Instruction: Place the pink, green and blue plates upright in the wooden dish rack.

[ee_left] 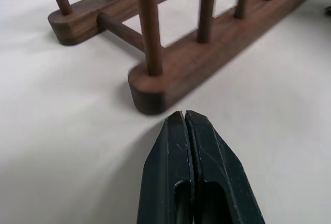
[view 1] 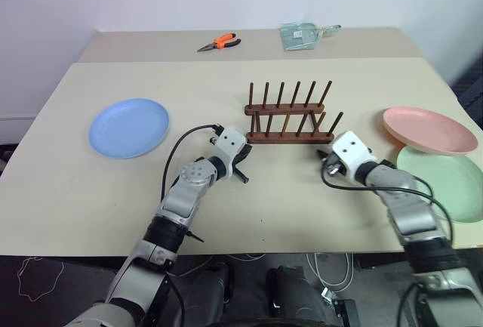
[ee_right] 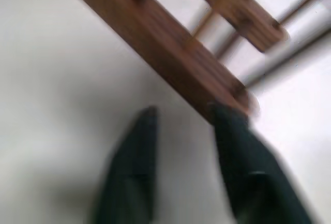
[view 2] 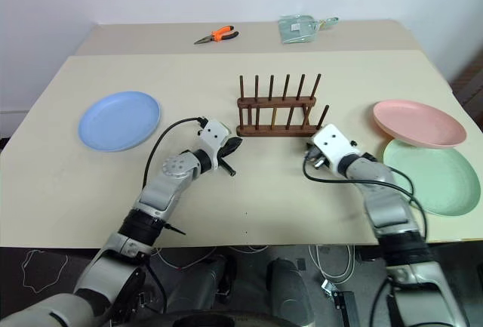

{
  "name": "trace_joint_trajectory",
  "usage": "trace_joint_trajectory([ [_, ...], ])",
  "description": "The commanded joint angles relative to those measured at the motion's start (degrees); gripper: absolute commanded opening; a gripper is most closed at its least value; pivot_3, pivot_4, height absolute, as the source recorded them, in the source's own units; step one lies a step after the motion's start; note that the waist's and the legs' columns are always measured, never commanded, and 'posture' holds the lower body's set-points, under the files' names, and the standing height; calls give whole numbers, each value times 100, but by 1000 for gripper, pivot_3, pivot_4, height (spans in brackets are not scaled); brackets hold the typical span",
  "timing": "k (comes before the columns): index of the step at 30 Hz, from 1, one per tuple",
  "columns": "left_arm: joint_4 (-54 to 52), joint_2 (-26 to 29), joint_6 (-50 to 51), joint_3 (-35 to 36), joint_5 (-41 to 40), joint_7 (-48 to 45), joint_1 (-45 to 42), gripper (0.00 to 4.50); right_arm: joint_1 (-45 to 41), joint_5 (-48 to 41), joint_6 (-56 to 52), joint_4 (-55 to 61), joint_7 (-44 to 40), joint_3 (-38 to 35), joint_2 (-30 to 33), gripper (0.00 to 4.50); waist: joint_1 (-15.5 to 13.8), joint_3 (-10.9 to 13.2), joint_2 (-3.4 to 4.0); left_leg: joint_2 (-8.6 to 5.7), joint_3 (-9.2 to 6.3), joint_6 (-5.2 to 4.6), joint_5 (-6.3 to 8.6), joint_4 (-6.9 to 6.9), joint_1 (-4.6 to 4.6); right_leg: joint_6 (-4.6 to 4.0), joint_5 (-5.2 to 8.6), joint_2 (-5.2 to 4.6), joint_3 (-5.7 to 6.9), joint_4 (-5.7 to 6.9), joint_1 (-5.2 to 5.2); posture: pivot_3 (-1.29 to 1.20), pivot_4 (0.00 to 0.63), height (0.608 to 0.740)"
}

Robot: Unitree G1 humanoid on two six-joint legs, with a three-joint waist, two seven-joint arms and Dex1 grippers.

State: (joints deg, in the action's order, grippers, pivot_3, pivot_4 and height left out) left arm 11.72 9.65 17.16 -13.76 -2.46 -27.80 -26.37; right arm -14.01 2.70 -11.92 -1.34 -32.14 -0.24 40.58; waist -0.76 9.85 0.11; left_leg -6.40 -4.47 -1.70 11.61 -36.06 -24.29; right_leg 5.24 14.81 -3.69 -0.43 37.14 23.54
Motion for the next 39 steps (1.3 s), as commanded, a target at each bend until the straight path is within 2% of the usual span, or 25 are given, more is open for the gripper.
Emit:
trace_joint_trajectory([
  [1, -541, 59, 231, -17, -166, -249, 255, 23, 121, -96, 195, 739, -355, -614, 651, 3688, 5, 0, 0, 1, 0, 0, 0, -1, 0, 0, 0, 0, 0, 0, 0, 0, 150, 726],
  [2, -682, 73, 290, -16, -217, -308, 303, 23, 157, -86, 176, 787, -412, -725, 824, 4208, 8, 1, -2, 1, 0, 2, 1, 0, -1, 0, 0, 0, 0, -1, 0, 0, 150, 726],
  [5, -1055, 98, 388, -73, -342, -538, 409, 23, 214, 291, 298, 538, -458, -909, 1455, 4208, 2, 3, -4, 5, 0, 2, 2, -3, 0, -2, 1, 1, 2, -2, -2, 0, 150, 726],
  [8, -1253, 63, 324, -115, -458, -749, 428, 23, 301, 863, 568, -44, -294, -760, 1987, 4208, -18, 4, -4, 3, 0, 0, 0, -6, -7, -3, 2, -1, 3, -7, -1, 0, 150, 726],
  [13, -1668, -35, 413, -101, -793, -1004, 400, 23, 59, 1511, 790, -1005, 135, -404, 2143, 4208, -3, 5, -2, 3, 0, -1, 0, -5, -8, -6, 3, -2, 4, -13, -2, 0, 150, 726],
  [16, -1808, -53, 478, -88, -875, -1010, 422, 23, -29, 1806, 940, -1405, 260, -151, 2166, 3348, 9, 4, 0, 5, 2, -2, -1, -5, -7, -6, 3, -2, 3, -10, -1, 0, 150, 726],
  [18, -1861, -48, 509, -83, -899, -1001, 453, 23, -132, 1879, 982, -1603, 378, -85, 2104, 2432, 13, 5, 2, 4, 3, -2, -2, -5, -7, -5, 3, -1, 3, -8, 0, 0, 150, 726],
  [22, -1968, 30, 543, -94, -915, -1000, 529, 23, -266, 2049, 1103, -1784, 536, 43, 2096, 310, 4, 5, 5, 4, 4, -3, -2, -5, -7, -5, 3, -1, 3, -8, -1, 0, 150, 726],
  [23, -1988, 47, 549, -90, -922, -1001, 543, 23, -289, 2057, 1123, -1778, 551, 53, 2093, 74, 5, 5, 6, 3, 4, -3, -3, -5, -7, -5, 3, -1, 3, -8, 0, 0, 150, 726],
  [29, -2111, 94, 576, 23, -1073, -1022, 597, 23, -568, 2134, 1353, -1112, 705, -61, 2117, 74, 6, 8, 10, 2, 4, -3, -2, -6, -8, -4, 3, -1, 2, -8, 0, 0, 150, 726],
  [32, -2097, 101, 564, 98, -1151, -991, 588, 23, -1111, 757, 1144, -203, 343, -494, 1320, 74, 81, 10, 9, 7, 6, -1, -4, -2, -5, -3, 2, 3, -2, -4, 3, 0, 150, 726],
  [35, -2059, 125, 535, 199, -1228, -981, 560, 23, -1507, -1839, -449, 1188, -104, -1180, 164, 74, 120, 15, 1, 18, 3, 0, -5, -1, -5, -3, 2, 15, 0, 0, 3, 0, 150, 726],
  [37, -2051, 156, 514, 269, -1278, -987, 541, 23, -1609, -3379, -1530, 1882, -133, -1595, -271, 74, 67, 16, -1, 19, -9, 0, -5, -2, -8, -4, 1, 15, 7, 2, 3, 0, 150, 726],
  [39, -2065, 187, 506, 326, -1320, -987, 537, 23, -1656, -4398, -2217, 2175, 69, -1912, -535, 74, -33, 17, -3, 13, -13, -4, -2, -5, -12, -3, 1, 11, 10, -5, 1, 0, 150, 726],
])
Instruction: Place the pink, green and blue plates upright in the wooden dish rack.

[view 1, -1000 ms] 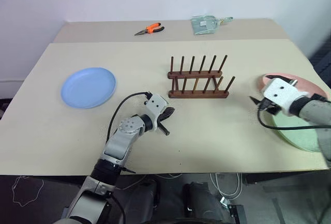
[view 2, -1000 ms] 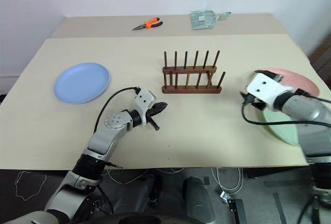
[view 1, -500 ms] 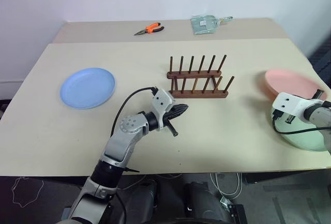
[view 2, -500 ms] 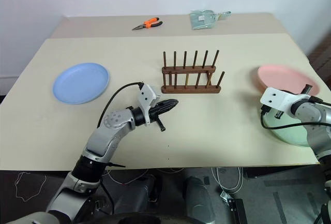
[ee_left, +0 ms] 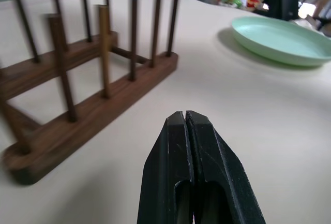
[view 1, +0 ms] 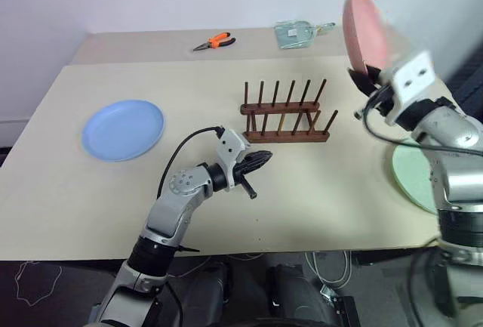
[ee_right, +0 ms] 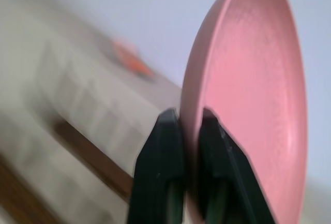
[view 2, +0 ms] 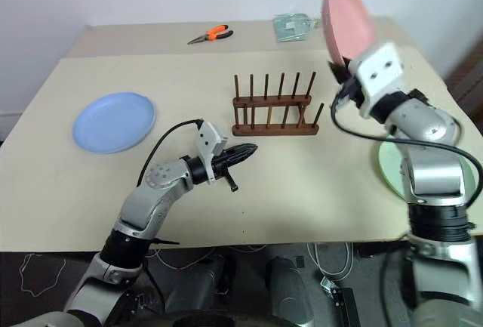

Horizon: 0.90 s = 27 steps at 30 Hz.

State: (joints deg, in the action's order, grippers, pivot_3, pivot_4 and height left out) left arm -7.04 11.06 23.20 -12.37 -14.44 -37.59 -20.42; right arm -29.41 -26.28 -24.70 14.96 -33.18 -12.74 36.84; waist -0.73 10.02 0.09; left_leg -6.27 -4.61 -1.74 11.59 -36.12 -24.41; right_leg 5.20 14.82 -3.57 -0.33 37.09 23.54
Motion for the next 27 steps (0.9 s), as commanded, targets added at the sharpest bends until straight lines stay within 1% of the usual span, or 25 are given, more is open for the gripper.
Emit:
trace_joint_trajectory([
  [1, -198, 57, -97, 205, -134, -7, -55, 23, -108, -1840, -1190, 604, 269, -768, -232, 74, -83, 0, 0, -3, -4, -2, 2, -1, -2, -1, 0, -3, 2, -4, -3, 0, 150, 726],
  [3, -228, 73, -101, 226, -146, -10, -32, 23, -1, -2125, -1487, 679, 410, -804, -303, 74, -151, 0, 0, -12, -3, -7, 6, -2, -3, -3, 1, -13, 1, -13, -4, 0, 150, 726],
  [6, -287, 78, -100, 221, -148, -7, 16, 23, 159, -2100, -1567, 734, 569, -685, -357, 74, -161, -1, 0, -15, -1, -10, 9, -1, -4, -18, 10, -18, 0, -21, -5, 0, 150, 726],
  [10, -360, 87, -103, 168, -143, 4, 77, 23, 210, -2068, -1593, 666, 839, -662, -518, 74, -138, -1, 3, -14, 8, -11, 8, 7, -8, -2, 1, -19, -6, -12, 11, 0, 150, 726],
  [17, -394, 98, -74, 144, -161, 0, 93, 23, 231, -2050, -1522, 501, 1054, -737, -650, 74, -142, -2, 4, -10, 11, -10, 7, 5, -8, -2, 1, -16, -6, -6, 12, 0, 150, 726],
  [21, -344, 96, -95, 112, -150, -14, 67, 23, 114, -2225, -1688, 66, 1353, -927, -815, 74, -142, -2, 4, -11, 11, -10, 7, 5, -8, -2, 1, -16, -6, -7, 11, 0, 150, 726],
  [25, -344, 92, -105, 89, -153, -8, 71, 23, 98, -2299, -1762, -287, 1237, -1004, -739, 74, -141, -2, 4, -11, 11, -11, 7, 6, -7, -2, 1, -16, -6, -7, 11, 0, 150, 726],
  [27, -343, 92, -114, 76, -143, -5, 75, 23, 150, -2296, -1772, -329, 1059, -941, -648, 791, -136, -2, 5, -10, 11, -11, 6, 7, -8, -1, 1, -16, -6, -6, 12, 0, 150, 726],
])
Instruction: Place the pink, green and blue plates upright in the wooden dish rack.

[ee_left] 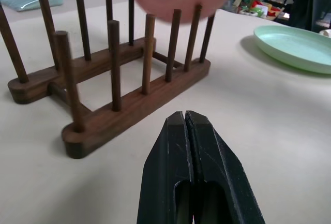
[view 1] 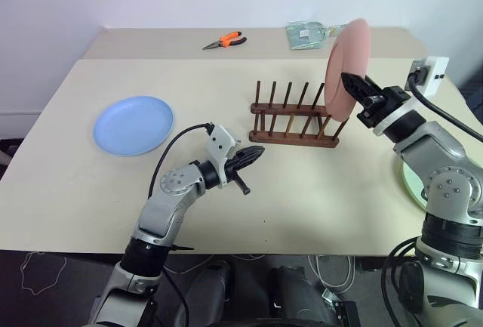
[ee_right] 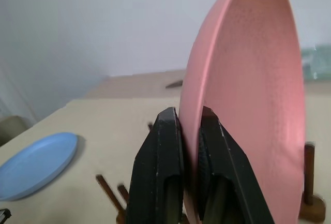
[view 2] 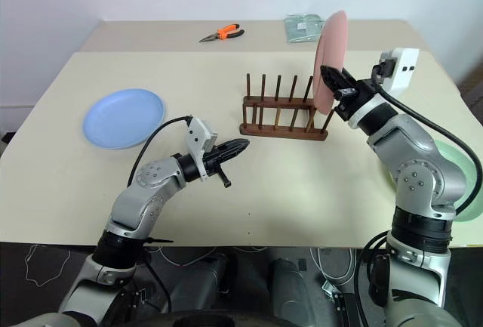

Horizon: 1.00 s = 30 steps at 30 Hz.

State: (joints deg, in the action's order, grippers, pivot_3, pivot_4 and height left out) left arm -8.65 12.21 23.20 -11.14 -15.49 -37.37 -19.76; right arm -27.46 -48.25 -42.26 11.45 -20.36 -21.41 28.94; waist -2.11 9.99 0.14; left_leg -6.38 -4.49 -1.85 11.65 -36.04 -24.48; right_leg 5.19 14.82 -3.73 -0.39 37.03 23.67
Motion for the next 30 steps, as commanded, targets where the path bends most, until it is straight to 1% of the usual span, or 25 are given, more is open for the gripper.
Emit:
trace_joint_trajectory([
  [1, -181, -23, -116, -50, -36, -23, 10, 23, -25, -42, 13, 21, -298, -32, 201, 1150, 1, 0, 0, 0, 0, 0, 0, 0, 0, 0, 0, 0, 0, 0, 0, 0, 150, 726],
  [6, -179, -15, -126, -60, -33, -5, 17, 23, -46, 420, 357, -9, -395, 34, 381, 3542, -3, 0, 0, 1, 0, 0, 0, -1, 0, 0, 0, 0, 0, -1, 0, 0, 150, 726],
  [7, -177, -13, -125, -62, -33, -7, 17, 23, -67, 505, 461, -14, -420, -67, 490, 4096, -4, 0, 0, 0, 0, 0, 0, -1, 0, 0, 0, 0, 0, -1, 0, 0, 150, 726],
  [9, -187, -6, -125, -75, -34, -16, 32, 23, 69, 572, 592, 63, -590, -348, 784, 4096, -15, 0, 0, 0, 1, 0, 0, -1, -1, -1, 1, 0, 0, -3, 0, 0, 150, 726],
  [12, -186, -1, -123, -93, -49, -50, 35, 23, 551, 620, 688, 176, -973, -687, 1229, 4096, -41, 0, -1, -1, -2, -2, 1, -1, -3, 0, 1, -1, 4, -13, -6, 0, 150, 726],
  [16, -109, -5, -142, -135, -66, -139, 4, 23, 1407, 591, 673, 315, -1385, -1116, 1570, 4096, -10, 0, 0, 0, -1, -7, 5, 0, -3, 0, 1, -1, 4, -24, -12, 0, 150, 726],
  [17, -74, -11, -148, -148, -66, -165, -15, 23, 1658, 734, 692, 317, -1411, -1118, 1630, 4096, -4, 0, 1, 1, -1, -7, 5, -1, -2, 0, 1, -1, 4, -24, -13, 0, 150, 726],
  [18, -40, -16, -155, -161, -61, -192, -34, 23, 1892, 948, 748, 311, -1418, -1049, 1695, 4096, -6, -1, 2, 2, 0, -7, 5, -1, -2, 0, 1, -1, 3, -23, -13, 0, 150, 726],
  [20, 25, -30, -179, -191, -50, -253, -77, 23, 2397, 1728, 993, 242, -1322, -596, 1886, 4096, -1, -2, 4, 5, 0, -7, 5, -4, 0, -15, 10, 0, 3, -22, -15, 0, 150, 726],
  [22, 79, -50, -202, -218, -40, -301, -116, 23, 2702, 2470, 1203, 130, -1025, -147, 1959, 4096, 3, -3, 4, 6, 3, -6, 5, -7, 1, -18, 11, 0, 3, -22, -15, 0, 150, 726],
  [26, 164, -80, -223, -242, -13, -346, -180, 23, 2841, 3462, 1154, -160, -331, 335, 1932, 4096, -12, -4, 7, 6, 6, -5, 4, -8, 0, -19, 12, -1, 1, -22, -12, 0, 150, 726],
  [28, 181, -82, -228, -252, -9, -377, -193, 23, 2839, 3610, 956, -203, -208, 386, 1904, 4096, -17, -4, 7, 5, 6, -5, 4, -8, 0, -19, 12, 0, 1, -23, -12, 0, 150, 726],
  [30, 197, -72, -239, -260, 0, -406, -191, 23, 2805, 3694, 760, -263, -133, 405, 1862, 3563, -18, -4, 6, 5, 6, -5, 4, -6, 0, -18, 11, 0, 1, -23, -13, 0, 150, 726],
])
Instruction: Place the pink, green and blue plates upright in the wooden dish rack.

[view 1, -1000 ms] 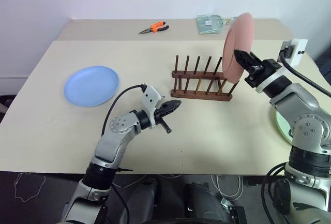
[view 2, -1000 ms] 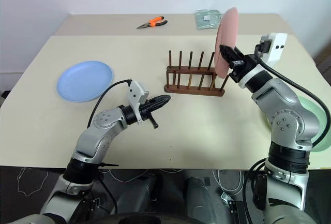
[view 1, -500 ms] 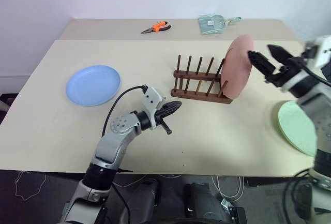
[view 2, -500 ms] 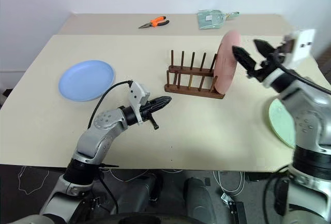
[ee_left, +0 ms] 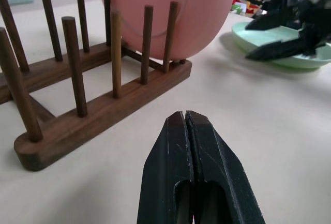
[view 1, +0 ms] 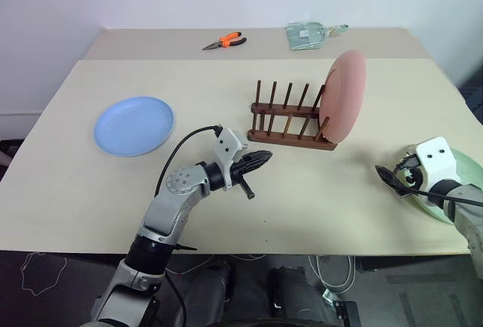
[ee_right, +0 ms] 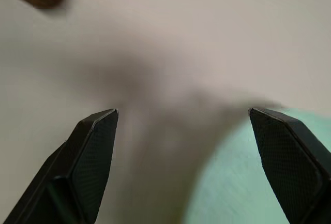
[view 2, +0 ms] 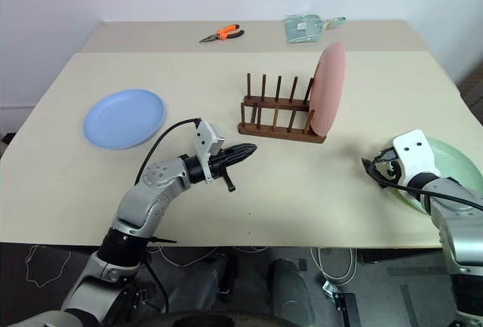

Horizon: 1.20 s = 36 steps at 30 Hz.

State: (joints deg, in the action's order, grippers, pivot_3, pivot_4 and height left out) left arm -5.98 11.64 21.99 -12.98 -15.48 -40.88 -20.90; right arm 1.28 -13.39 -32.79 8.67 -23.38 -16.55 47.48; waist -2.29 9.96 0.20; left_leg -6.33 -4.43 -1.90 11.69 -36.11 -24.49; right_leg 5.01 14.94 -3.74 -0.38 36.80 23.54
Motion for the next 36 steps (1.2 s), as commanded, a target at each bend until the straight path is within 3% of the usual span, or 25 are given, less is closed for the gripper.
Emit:
trace_joint_trajectory([
  [1, -64, -10, -124, -79, 5, -64, -71, 23, -81, 260, -237, -9, 190, -65, -3, 3228, 1, 0, 0, 0, 0, 0, 0, 0, 0, 1, 0, 0, 0, 0, 0, 0, 150, 726],
  [7, -76, 19, -126, -92, 19, -55, -26, 23, -286, 460, -434, -107, 266, -21, -64, 73, 17, 0, 0, 0, 0, 0, 0, -2, 1, 1, -1, 1, 0, 1, -1, 0, 150, 726],
  [15, -54, 44, -159, -63, 28, -8, -12, 23, -1076, 610, 33, -85, 392, -149, -57, 24, 19, 0, 0, 0, 2, 0, 0, -1, 1, 8, -5, 2, 0, 2, 0, 0, 150, 726],
  [20, -23, 59, -207, -43, 44, 13, -7, 23, -1906, 119, 397, 182, 211, -496, -231, 24, 8, 2, 0, 0, 2, 1, -1, 1, 1, 15, -8, 3, 0, 4, 2, 0, 150, 726],
  [24, 75, 54, -330, 87, 57, 108, -49, 23, -3436, -2141, -39, 1058, 157, -1261, -993, 24, 41, 13, 15, 2, 3, 0, -1, 4, 0, 21, -12, 4, -3, 6, 6, 0, 150, 726],
  [29, 346, 94, -698, 517, 134, 428, -138, 23, -4196, -5241, -917, 1984, 715, -1303, -1648, 24, 0, 13, 7, 6, -8, 0, -1, 7, -2, 20, -11, 4, 7, 16, 9, 0, 150, 726],
  [33, 557, 285, -910, 685, 238, 460, -122, 23, -4277, -6579, -776, 2268, 1820, -819, -2382, 24, 19, 13, 7, 3, -7, 0, 0, 5, -3, 14, -9, 2, 3, 13, 9, 0, 150, 726],
  [36, 605, 360, -978, 766, 226, 468, -114, 23, -4131, -6960, -571, 2323, 2523, -435, -2964, 24, 31, 13, 9, 2, -4, 0, -1, 4, -2, 0, -3, 2, -2, 19, 13, 0, 150, 726],
])
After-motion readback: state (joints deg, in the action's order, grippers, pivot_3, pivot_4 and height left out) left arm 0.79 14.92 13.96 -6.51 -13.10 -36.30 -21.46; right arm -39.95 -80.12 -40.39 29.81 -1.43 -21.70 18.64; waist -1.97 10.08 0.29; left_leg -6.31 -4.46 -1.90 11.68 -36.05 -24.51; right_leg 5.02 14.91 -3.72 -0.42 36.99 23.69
